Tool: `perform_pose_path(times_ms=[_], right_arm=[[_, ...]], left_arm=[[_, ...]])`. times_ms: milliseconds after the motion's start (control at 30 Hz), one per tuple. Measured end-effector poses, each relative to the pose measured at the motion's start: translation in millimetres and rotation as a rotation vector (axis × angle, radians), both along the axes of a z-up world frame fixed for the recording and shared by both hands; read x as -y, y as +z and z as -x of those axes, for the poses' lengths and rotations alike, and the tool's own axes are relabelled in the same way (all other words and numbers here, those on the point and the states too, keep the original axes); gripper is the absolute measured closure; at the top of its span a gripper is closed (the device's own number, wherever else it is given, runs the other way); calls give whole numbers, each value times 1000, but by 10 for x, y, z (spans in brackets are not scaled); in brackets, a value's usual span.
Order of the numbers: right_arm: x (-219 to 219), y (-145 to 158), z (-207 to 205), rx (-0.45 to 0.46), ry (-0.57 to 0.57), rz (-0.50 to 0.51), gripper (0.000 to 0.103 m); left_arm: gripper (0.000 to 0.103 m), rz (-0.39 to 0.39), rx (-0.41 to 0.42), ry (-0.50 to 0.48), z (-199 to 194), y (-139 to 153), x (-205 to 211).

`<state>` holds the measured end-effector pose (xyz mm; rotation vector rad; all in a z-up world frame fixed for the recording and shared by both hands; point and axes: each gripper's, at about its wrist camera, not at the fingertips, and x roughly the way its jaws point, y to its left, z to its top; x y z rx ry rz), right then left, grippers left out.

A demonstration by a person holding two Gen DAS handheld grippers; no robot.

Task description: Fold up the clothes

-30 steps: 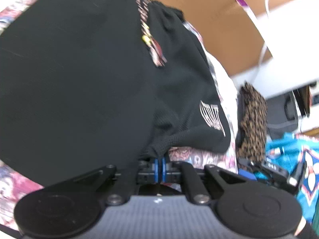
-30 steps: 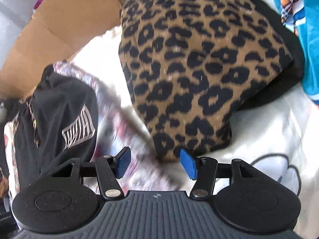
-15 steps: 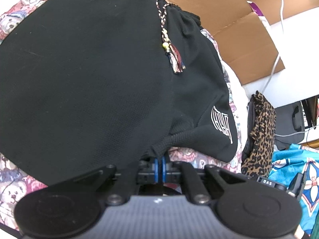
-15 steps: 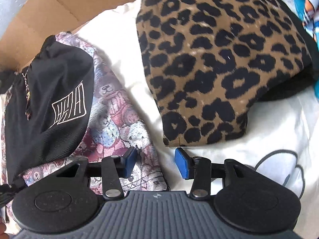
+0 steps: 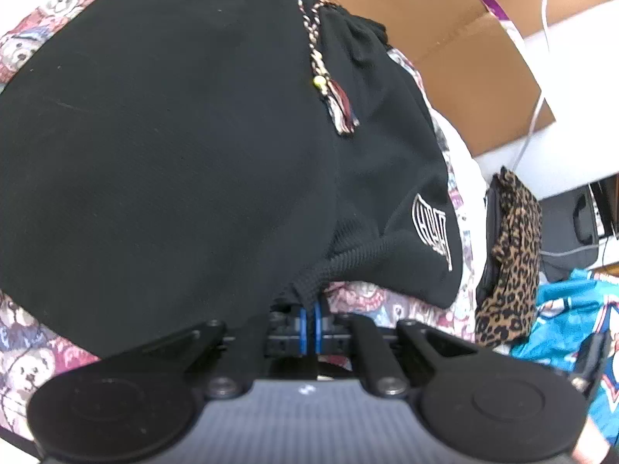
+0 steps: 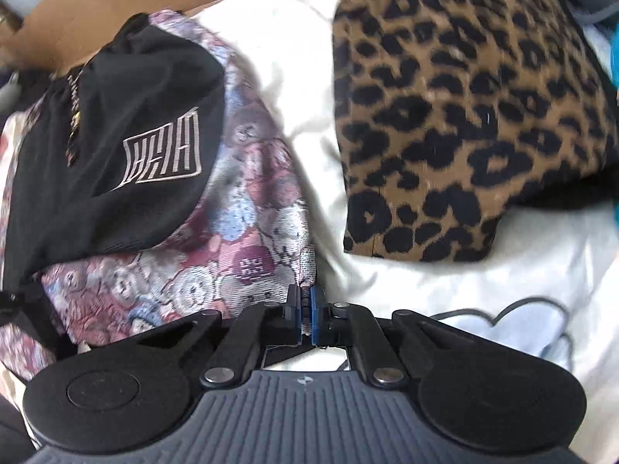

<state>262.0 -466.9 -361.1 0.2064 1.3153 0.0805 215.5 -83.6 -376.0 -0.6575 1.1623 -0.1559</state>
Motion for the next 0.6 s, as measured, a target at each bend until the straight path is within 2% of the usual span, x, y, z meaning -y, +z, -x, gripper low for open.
perform_pose_path(times_ms=[167, 333, 500, 600], right_arm=[[89, 431, -1, 59, 35, 109, 101], [245, 852, 20, 129, 60, 176, 101], [359, 761, -47, 128, 35, 216, 101], [427, 685, -91, 125, 17, 240, 101]], left_arm=[[98, 30, -26, -90, 27, -35, 211], [98, 102, -87, -214, 69, -150, 478], [97, 158, -132, -340, 113, -238, 725], [97, 126, -167, -381, 123, -320, 816]])
